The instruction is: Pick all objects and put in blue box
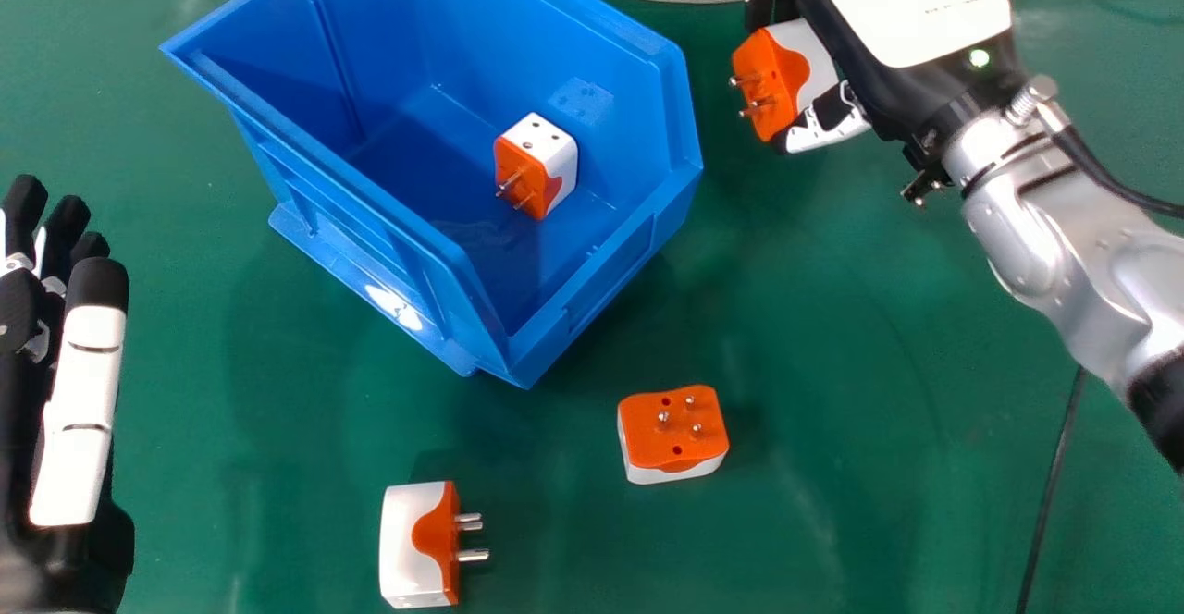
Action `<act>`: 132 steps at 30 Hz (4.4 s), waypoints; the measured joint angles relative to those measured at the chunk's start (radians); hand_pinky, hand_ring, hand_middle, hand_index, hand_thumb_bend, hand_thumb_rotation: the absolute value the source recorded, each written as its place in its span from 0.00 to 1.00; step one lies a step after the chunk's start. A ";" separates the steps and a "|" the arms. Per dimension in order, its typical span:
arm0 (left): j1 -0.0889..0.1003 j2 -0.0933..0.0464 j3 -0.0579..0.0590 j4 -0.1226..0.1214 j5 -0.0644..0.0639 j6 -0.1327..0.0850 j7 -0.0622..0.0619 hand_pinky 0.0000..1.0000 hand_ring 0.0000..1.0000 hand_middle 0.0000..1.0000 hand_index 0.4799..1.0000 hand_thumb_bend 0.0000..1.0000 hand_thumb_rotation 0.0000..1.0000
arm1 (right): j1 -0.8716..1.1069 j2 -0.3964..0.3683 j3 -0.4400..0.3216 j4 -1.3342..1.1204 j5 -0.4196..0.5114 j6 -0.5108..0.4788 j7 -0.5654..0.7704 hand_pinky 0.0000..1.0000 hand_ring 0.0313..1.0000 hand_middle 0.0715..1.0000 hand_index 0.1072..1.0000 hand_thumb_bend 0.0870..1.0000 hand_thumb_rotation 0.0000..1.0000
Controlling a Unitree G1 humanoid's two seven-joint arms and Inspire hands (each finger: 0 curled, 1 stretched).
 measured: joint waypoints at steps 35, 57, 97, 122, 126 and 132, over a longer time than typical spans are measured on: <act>-0.031 -0.003 -0.035 0.010 0.029 0.016 0.026 1.00 1.00 1.00 1.00 0.62 0.74 | 0.441 -0.011 -0.244 -0.760 0.115 -0.107 0.302 0.31 0.41 0.50 0.45 0.44 0.00; -0.055 0.016 -0.031 0.015 0.029 0.015 0.022 0.99 1.00 0.99 0.99 0.60 0.75 | 0.158 0.269 -0.075 -0.468 0.037 -0.095 0.343 0.28 0.39 0.49 0.47 0.44 0.00; -0.003 0.005 -0.038 -0.013 0.021 0.015 0.023 1.00 1.00 1.00 0.99 0.59 0.75 | -0.394 0.566 0.237 0.688 -0.110 -0.015 -0.015 0.32 0.39 0.48 0.45 0.45 0.00; 0.045 -0.010 -0.038 -0.017 0.004 -0.001 0.017 1.00 0.99 0.99 0.99 0.58 0.75 | -0.358 0.565 0.304 0.694 -0.110 0.028 -0.052 0.29 0.38 0.45 0.50 0.44 0.00; 0.044 -0.010 -0.038 -0.017 0.003 -0.009 0.017 1.00 0.99 0.99 0.99 0.58 0.75 | -0.354 0.569 0.296 0.694 -0.091 0.035 -0.027 0.29 0.38 0.46 0.50 0.44 0.00; 0.044 -0.010 -0.038 -0.017 -0.001 -0.009 0.021 1.00 0.99 0.99 0.99 0.58 0.74 | -0.348 0.580 0.267 0.690 -0.043 0.074 0.041 0.32 0.46 0.54 0.54 0.43 0.00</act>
